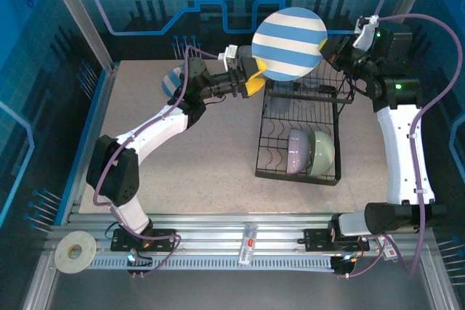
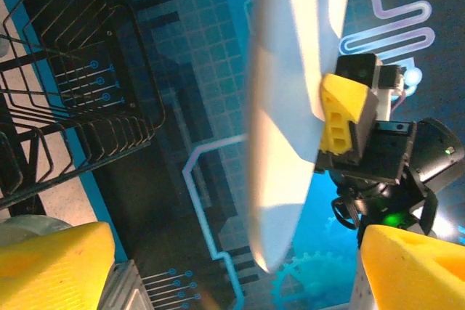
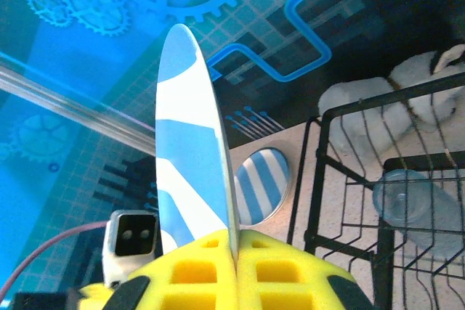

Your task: Unload the mixed dishes from the dish rack

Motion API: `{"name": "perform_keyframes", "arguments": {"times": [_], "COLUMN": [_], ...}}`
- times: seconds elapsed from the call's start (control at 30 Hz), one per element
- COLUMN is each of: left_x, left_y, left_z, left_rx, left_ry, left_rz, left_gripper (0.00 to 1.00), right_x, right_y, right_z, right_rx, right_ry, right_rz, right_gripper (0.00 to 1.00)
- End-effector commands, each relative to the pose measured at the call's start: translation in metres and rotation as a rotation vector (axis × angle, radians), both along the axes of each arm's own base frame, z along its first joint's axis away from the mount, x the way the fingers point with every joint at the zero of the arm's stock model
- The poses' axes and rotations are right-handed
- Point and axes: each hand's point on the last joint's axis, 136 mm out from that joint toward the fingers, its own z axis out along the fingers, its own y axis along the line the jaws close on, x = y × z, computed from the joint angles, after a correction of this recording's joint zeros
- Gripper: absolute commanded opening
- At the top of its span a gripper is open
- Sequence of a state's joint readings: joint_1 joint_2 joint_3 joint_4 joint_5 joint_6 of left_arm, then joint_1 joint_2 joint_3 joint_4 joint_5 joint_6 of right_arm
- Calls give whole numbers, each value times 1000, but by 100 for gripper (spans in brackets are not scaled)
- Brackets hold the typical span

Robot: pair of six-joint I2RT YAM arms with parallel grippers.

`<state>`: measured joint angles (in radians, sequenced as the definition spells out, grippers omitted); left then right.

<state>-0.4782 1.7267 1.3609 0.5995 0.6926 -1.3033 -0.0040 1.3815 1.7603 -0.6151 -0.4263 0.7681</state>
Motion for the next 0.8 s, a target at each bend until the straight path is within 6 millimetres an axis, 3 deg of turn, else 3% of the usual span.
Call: {"name": "perform_keyframes", "arguments": {"times": [0.0,0.33,0.77], "left_x": [9,6,1], "left_y": [-4,-1,2], "left_z": [4,7,11], "left_rx": [4,-11,-38], "left_ry": [-19,-18,-14], "left_rz": [36,78,91], "left_gripper": [82,46,15], "right_x": [-13,-19,-22], "right_y": [6,9,17], "right_z": [23,16,5], "right_rx": [52,75,88], "right_ry": [-71,-51,-24], "right_rz": [60,80,105], "right_gripper": [0,0,0]}}
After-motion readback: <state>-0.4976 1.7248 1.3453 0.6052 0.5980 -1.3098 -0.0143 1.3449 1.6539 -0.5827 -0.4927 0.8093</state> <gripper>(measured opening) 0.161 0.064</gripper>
